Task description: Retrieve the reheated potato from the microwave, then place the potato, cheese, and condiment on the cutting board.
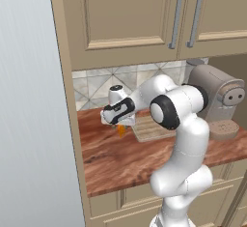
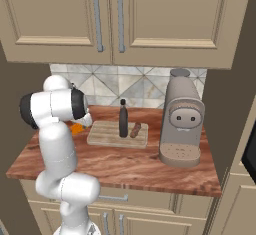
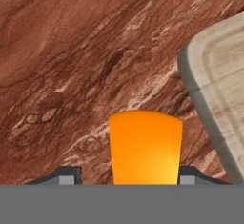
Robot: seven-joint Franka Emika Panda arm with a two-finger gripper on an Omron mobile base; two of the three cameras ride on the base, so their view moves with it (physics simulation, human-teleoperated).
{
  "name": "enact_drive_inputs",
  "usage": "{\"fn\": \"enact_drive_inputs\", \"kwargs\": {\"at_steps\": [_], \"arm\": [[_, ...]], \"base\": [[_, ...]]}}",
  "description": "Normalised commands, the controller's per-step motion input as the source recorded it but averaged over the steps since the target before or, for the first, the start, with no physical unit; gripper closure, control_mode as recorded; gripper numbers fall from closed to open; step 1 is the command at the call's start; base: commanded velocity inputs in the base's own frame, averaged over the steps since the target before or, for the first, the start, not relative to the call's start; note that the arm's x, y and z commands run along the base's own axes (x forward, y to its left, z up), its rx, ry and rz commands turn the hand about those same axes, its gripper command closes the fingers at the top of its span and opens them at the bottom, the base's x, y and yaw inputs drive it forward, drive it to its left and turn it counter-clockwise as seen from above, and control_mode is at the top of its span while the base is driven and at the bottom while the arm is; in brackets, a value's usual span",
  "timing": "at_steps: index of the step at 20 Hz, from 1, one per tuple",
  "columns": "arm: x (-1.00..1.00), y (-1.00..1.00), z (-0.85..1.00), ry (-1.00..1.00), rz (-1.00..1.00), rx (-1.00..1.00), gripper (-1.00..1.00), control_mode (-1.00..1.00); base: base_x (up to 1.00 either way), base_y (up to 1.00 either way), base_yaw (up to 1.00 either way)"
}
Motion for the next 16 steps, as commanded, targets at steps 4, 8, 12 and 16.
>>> {"fn": "enact_drive_inputs", "kwargs": {"at_steps": [4,8,12,16], "arm": [[-0.24,-0.19,0.08,0.10,0.00,0.01,1.00,-1.00],[-0.25,-0.35,0.14,0.07,0.00,0.00,1.00,-1.00],[-0.12,-0.51,0.13,0.01,0.00,0.00,1.00,-1.00],[-0.02,-0.50,0.05,0.00,0.05,0.00,1.00,-1.00]], "base": [[0.00,0.00,0.00],[0.00,0.00,0.00],[0.00,0.00,0.00],[0.00,0.00,0.00]]}}
